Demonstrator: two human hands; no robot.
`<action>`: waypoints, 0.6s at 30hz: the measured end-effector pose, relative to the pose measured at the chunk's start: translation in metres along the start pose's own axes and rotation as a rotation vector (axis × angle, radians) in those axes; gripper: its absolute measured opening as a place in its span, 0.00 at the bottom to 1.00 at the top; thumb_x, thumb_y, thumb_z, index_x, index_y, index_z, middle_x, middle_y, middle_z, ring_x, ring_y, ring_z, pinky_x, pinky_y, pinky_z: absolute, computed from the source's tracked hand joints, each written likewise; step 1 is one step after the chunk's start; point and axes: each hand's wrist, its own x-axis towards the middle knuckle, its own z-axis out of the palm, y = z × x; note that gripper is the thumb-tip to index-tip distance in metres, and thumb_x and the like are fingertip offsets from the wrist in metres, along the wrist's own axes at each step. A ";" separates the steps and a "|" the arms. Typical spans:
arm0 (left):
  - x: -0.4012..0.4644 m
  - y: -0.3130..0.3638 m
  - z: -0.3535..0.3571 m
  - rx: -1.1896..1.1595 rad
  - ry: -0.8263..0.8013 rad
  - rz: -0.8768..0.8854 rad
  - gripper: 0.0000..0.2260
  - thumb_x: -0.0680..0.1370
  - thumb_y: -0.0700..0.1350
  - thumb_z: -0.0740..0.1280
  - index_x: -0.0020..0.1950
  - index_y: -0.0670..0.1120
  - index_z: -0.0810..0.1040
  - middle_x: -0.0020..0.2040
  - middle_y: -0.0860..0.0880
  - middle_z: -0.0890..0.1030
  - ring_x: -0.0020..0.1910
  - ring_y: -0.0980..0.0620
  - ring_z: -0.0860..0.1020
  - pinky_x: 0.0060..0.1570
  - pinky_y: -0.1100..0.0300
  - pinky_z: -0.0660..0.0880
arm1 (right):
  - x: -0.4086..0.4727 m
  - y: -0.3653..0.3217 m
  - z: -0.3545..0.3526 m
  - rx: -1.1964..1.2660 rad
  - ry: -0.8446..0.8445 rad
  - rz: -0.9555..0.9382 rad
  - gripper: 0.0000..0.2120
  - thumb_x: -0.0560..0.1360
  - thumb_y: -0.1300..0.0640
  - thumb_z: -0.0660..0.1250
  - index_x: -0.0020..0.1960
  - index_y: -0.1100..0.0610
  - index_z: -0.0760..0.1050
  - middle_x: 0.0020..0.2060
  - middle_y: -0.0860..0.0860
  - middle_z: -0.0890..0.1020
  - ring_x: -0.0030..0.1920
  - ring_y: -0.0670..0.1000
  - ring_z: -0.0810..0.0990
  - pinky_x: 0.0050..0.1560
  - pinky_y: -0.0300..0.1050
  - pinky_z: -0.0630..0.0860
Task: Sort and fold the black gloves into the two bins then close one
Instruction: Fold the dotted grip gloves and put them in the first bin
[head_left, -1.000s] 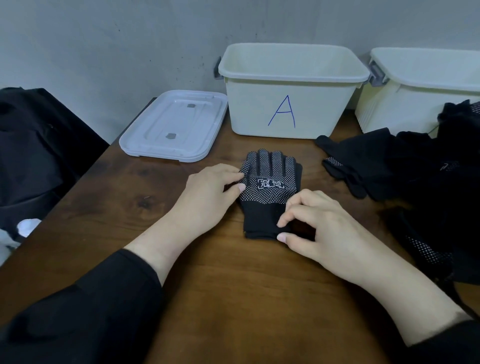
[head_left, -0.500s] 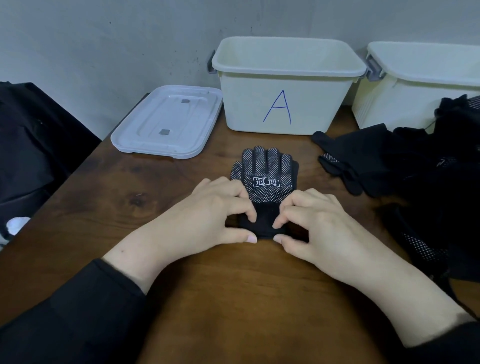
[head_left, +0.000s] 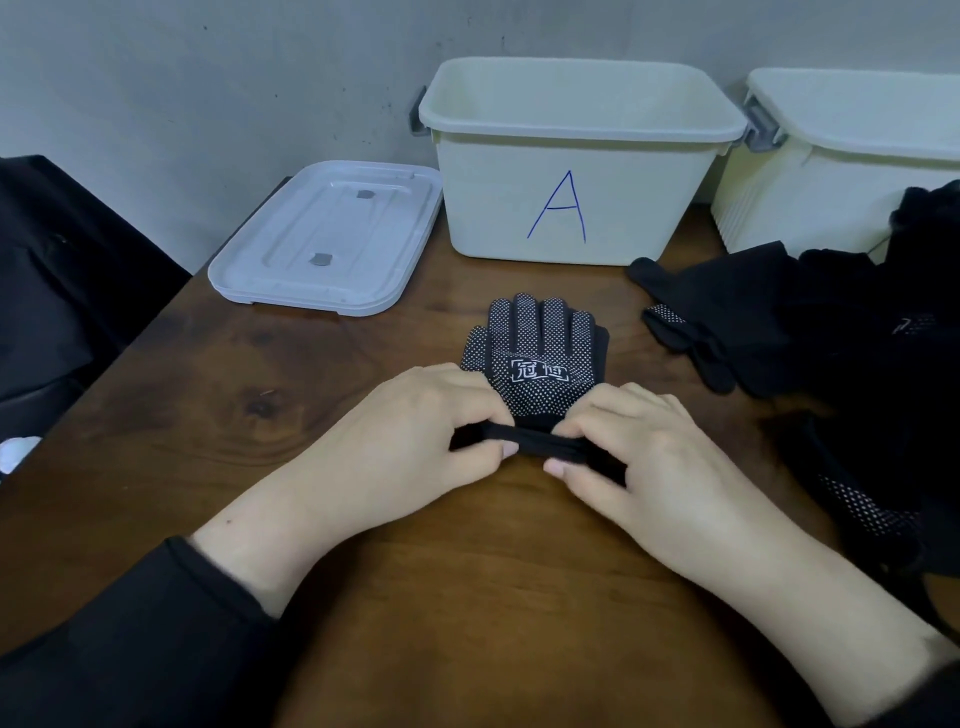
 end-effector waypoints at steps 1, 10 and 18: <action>0.000 0.001 -0.001 -0.053 0.000 -0.046 0.03 0.78 0.49 0.72 0.44 0.54 0.82 0.42 0.57 0.80 0.46 0.56 0.76 0.49 0.61 0.71 | 0.001 0.000 0.000 0.019 0.038 0.014 0.07 0.78 0.43 0.65 0.51 0.45 0.79 0.46 0.38 0.77 0.50 0.44 0.74 0.58 0.42 0.67; 0.007 -0.007 0.007 -0.238 0.062 -0.269 0.07 0.76 0.48 0.74 0.49 0.58 0.78 0.37 0.56 0.79 0.37 0.60 0.75 0.42 0.67 0.71 | 0.011 0.004 0.002 0.221 0.119 0.244 0.06 0.74 0.45 0.71 0.51 0.41 0.78 0.39 0.40 0.79 0.46 0.40 0.77 0.45 0.33 0.73; 0.009 -0.009 0.005 -0.001 0.084 -0.047 0.09 0.76 0.44 0.74 0.54 0.54 0.82 0.49 0.59 0.73 0.44 0.60 0.72 0.45 0.65 0.70 | 0.013 0.003 0.005 0.110 0.185 0.167 0.10 0.75 0.50 0.72 0.52 0.42 0.73 0.43 0.42 0.73 0.41 0.47 0.75 0.37 0.39 0.74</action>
